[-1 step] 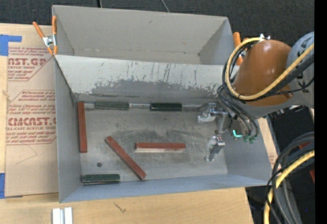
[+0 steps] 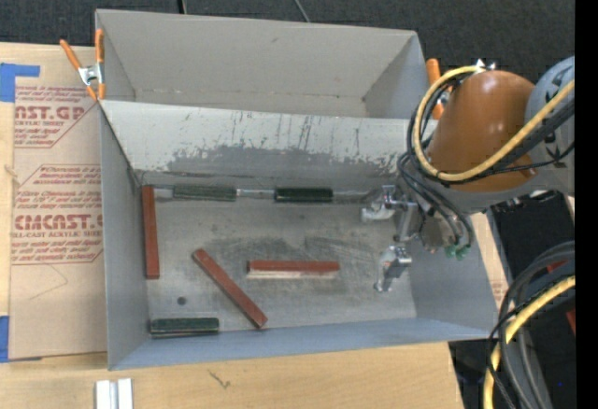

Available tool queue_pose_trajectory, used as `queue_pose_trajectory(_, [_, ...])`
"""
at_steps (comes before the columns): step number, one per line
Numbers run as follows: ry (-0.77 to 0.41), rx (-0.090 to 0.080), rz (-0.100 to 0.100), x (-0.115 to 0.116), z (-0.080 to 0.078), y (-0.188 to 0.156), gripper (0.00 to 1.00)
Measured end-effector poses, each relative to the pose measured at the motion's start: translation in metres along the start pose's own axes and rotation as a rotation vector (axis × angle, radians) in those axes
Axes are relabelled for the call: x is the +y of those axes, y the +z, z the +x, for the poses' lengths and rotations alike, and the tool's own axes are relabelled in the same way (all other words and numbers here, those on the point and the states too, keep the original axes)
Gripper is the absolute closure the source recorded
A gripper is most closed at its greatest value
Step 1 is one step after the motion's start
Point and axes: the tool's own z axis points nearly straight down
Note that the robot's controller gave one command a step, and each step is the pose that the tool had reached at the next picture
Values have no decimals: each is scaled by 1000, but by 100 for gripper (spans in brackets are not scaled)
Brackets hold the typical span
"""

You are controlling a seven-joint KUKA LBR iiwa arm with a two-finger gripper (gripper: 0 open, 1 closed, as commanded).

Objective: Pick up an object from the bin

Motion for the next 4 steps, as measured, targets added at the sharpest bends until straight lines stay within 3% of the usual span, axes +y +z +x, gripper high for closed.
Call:
queue_pose_trajectory(1, [-28,-5,0,33,-18,72,0])
queue_pose_trajectory(2, [-31,-8,-2,43,-24,110,0])
queue_pose_trajectory(3, [35,2,-1,70,-13,69,0])
queue_pose_trajectory(4, [-6,-1,0,81,-10,103,0])
